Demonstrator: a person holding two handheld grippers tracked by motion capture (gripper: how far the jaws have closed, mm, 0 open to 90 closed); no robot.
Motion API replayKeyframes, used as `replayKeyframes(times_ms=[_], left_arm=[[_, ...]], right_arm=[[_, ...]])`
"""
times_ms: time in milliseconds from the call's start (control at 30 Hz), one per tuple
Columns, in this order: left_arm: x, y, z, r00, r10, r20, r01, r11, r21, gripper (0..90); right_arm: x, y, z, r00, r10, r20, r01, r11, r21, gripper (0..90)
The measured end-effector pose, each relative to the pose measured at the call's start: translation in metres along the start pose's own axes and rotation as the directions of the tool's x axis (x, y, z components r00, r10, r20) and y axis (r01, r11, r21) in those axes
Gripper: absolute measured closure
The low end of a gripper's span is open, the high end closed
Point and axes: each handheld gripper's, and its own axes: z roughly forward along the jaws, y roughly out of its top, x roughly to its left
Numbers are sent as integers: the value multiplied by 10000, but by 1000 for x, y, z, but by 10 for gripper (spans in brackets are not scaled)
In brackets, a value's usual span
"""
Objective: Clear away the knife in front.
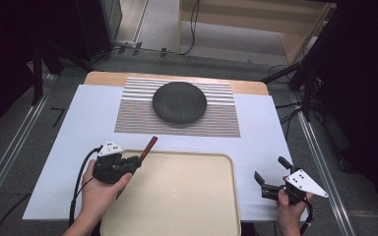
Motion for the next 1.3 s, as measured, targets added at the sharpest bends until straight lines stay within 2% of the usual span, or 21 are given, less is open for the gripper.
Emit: replayKeyframes(times_ms=[333,767,967,1300], left_arm=[[-8,-16,-5,10000,-24,-75,23,10000,-41,775],[-3,-37,-7,9991,-322,-280,328,9992,244,774],[0,-47,-5,9983,-450,-363,468,9976,518,774],[4,-51,1,9971,-296,-707,364,9947,961,773]], right_arm=[[0,0,0,10000,23,-11,-23,10000,-9,0],[0,0,0,10000,11,17,-11,10000,36,0],[0,0,0,10000,-2,28,2,10000,32,0],[1,0,1,10000,-21,38,21,10000,53,0]])
